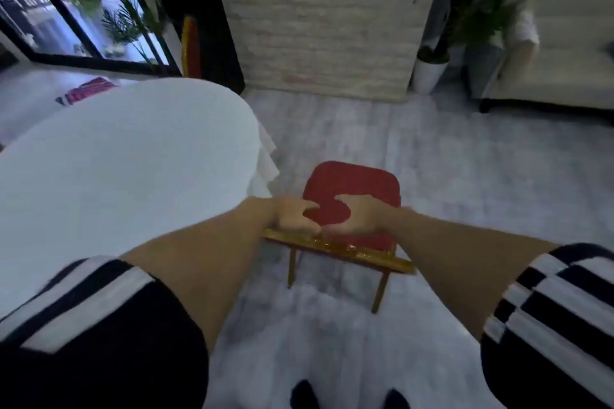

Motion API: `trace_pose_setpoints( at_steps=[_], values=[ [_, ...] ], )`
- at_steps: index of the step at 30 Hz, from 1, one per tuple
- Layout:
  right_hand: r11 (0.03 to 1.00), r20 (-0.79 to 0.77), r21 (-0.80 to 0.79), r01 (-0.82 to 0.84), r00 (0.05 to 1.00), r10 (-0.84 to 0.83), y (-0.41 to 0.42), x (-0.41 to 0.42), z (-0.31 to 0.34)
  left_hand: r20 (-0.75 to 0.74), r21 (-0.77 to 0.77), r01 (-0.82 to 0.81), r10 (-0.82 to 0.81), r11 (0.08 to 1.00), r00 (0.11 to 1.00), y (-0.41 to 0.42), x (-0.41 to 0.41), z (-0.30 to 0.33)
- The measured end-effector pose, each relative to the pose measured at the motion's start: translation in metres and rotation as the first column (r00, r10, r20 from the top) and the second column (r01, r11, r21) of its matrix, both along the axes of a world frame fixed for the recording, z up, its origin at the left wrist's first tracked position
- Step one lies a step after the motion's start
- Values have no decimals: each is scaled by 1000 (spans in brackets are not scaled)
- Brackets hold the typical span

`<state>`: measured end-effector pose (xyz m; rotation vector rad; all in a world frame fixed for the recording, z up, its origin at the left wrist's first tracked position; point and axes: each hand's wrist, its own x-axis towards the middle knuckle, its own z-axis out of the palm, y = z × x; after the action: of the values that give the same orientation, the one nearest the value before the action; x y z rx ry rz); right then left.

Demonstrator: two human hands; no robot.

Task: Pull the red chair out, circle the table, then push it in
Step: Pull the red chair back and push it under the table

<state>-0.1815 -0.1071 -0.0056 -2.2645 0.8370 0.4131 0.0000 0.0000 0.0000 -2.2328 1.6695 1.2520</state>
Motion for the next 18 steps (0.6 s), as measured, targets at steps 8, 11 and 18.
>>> trace_pose_setpoints(
  at_steps=[8, 11, 18],
  values=[
    [998, -51, -61, -31, 998, 28, 39, -9, -45, 128, -8, 188, -186, 982, 974, 14, -7, -36],
    [996, -56, -84, -25, 998, 21, 41, -9, -46, 163, -30, 196, -189, 980, 968, 16, -7, -42],
    [991, -41, -128, -38, 999, 33, 41, -16, -50, 294, -77, 155, -126, 985, 947, 23, -19, -41]
  ],
)
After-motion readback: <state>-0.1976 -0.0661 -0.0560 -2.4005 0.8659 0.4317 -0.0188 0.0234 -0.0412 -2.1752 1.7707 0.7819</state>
